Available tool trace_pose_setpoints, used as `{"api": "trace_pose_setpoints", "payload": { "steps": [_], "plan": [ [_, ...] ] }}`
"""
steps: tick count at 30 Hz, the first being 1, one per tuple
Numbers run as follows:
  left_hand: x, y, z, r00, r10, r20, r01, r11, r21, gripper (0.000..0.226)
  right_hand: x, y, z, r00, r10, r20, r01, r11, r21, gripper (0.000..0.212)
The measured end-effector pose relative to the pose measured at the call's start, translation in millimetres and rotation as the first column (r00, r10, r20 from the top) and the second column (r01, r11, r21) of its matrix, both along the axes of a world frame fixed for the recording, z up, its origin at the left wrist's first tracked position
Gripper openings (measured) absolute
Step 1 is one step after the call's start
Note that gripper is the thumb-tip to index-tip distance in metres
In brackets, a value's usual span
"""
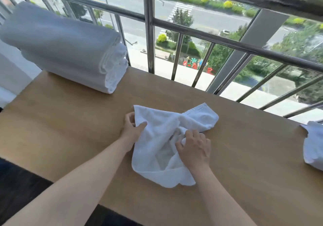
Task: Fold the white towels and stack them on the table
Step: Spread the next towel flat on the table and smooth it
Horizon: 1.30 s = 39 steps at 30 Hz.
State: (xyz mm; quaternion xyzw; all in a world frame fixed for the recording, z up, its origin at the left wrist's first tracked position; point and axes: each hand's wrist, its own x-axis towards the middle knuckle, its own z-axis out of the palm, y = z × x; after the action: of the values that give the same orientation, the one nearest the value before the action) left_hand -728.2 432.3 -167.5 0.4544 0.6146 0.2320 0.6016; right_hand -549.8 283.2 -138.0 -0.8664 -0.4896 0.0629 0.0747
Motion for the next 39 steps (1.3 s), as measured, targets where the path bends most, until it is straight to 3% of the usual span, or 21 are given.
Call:
{"api": "trace_pose_setpoints", "payload": {
  "steps": [2, 4, 6, 9, 11, 14, 16, 18, 20, 22, 25, 31, 33, 36, 38, 39],
  "plan": [
    [-3, 10, -4, 1.000, -0.021, 0.007, 0.021, 0.999, -0.033, 0.056, 3, 0, -1, 0.997, -0.069, -0.041, 0.068, 0.997, -0.021, 0.027],
    [-13, 20, -5, 0.998, -0.053, 0.022, 0.053, 0.998, -0.026, 0.044, 5, 2, -2, 0.986, -0.149, -0.075, 0.145, 0.988, -0.053, 0.026],
    [-29, 32, -3, 0.997, -0.074, -0.030, 0.076, 0.995, 0.065, 0.026, 7, 2, -2, 0.973, -0.223, -0.049, 0.219, 0.972, -0.079, 0.020],
    [-67, 40, 3, 0.992, 0.023, -0.121, -0.003, 0.987, 0.162, 0.014, 11, -9, 0, 0.923, -0.386, 0.009, 0.384, 0.915, -0.123, 0.020],
    [-100, 35, 3, 0.989, 0.007, -0.146, 0.013, 0.991, 0.136, 0.018, 11, -19, 0, 0.846, -0.533, -0.010, 0.529, 0.841, -0.112, 0.026],
    [-142, 21, -4, 0.970, -0.198, -0.143, 0.198, 0.980, -0.010, 0.022, -4, -12, 1, 0.787, -0.610, 0.096, 0.617, 0.771, -0.158, 0.033],
    [-157, 25, -4, 0.940, -0.302, -0.158, 0.295, 0.953, -0.068, 0.034, -30, 11, 1, 0.830, -0.535, 0.155, 0.556, 0.812, -0.175, 0.034],
    [-160, 41, 1, 0.900, -0.389, -0.198, 0.387, 0.921, -0.047, 0.049, -65, 38, -1, 0.910, -0.402, 0.097, 0.412, 0.902, -0.129, 0.036],
    [-154, 62, 7, 0.847, -0.451, -0.281, 0.484, 0.873, 0.059, 0.062, -100, 64, -6, 0.947, -0.319, -0.028, 0.313, 0.940, -0.133, 0.043],
    [-146, 80, 11, 0.773, -0.448, -0.449, 0.585, 0.778, 0.230, 0.065, -127, 84, -17, 0.917, -0.365, -0.162, 0.322, 0.916, -0.240, 0.056],
    [-132, 98, 19, 0.727, -0.341, -0.596, 0.648, 0.627, 0.432, 0.055, -149, 92, -40, 0.879, -0.429, -0.209, 0.334, 0.866, -0.373, 0.074],
    [-90, 114, 22, 0.750, -0.332, -0.572, 0.662, 0.400, 0.634, 0.029, -144, 45, -60, 0.941, -0.317, -0.119, 0.260, 0.901, -0.346, 0.081],
    [-76, 114, 11, 0.676, -0.488, -0.552, 0.734, 0.384, 0.560, 0.020, -129, 24, -61, 0.973, -0.208, -0.104, 0.160, 0.922, -0.351, 0.082],
    [-54, 105, -4, 0.502, -0.691, -0.520, 0.863, 0.359, 0.355, 0.051, -87, -5, -57, 0.995, 0.000, -0.096, -0.037, 0.923, -0.384, 0.084],
    [-39, 96, -7, 0.487, -0.719, -0.496, 0.872, 0.367, 0.324, 0.058, -58, -8, -50, 0.992, 0.040, -0.116, -0.083, 0.916, -0.393, 0.086],
    [-33, 92, -6, 0.519, -0.728, -0.447, 0.854, 0.422, 0.303, 0.059, -51, -3, -47, 0.993, 0.014, -0.117, -0.059, 0.919, -0.389, 0.082]
  ]
}}
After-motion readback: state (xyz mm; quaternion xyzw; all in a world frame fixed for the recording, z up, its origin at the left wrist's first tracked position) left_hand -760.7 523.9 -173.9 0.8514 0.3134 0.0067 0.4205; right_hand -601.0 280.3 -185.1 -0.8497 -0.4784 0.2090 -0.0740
